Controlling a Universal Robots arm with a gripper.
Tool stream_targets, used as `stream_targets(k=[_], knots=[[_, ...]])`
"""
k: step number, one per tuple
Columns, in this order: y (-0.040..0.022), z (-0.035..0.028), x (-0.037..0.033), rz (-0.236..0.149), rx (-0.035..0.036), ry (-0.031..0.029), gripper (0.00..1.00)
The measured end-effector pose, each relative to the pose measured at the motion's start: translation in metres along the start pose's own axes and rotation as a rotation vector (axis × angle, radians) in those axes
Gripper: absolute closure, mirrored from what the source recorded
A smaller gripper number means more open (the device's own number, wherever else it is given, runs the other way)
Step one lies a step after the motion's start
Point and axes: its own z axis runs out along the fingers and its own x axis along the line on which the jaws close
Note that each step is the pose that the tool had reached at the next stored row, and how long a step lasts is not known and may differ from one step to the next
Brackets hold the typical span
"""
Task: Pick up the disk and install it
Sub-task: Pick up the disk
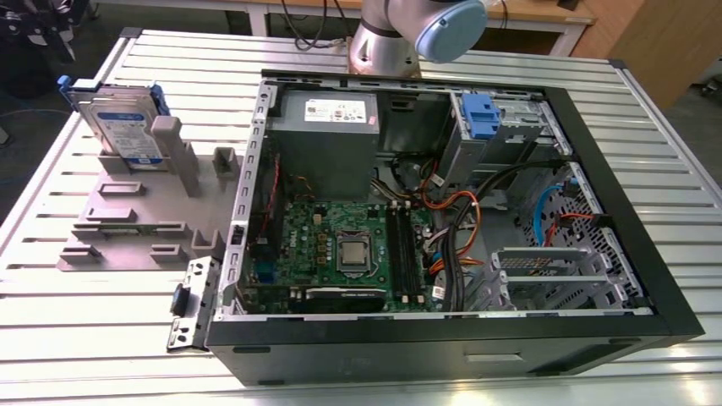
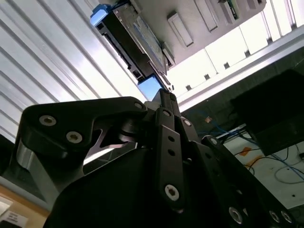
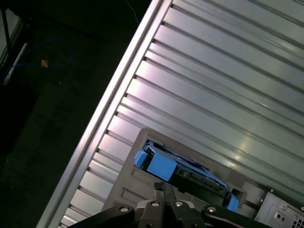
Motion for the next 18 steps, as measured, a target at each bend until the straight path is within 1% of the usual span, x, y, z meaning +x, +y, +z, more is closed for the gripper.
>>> stream_targets(k=[3, 12, 18], knots=[[0.0, 0.0001, 0.0, -0.037, 0.0003, 0.0015, 0.89], [0.0, 0.0004, 0.0, -0.165, 0.0017, 0.007, 0.89], [0.0, 0.0005, 0.0, -0.237, 0.0024, 0.0101, 0.89]])
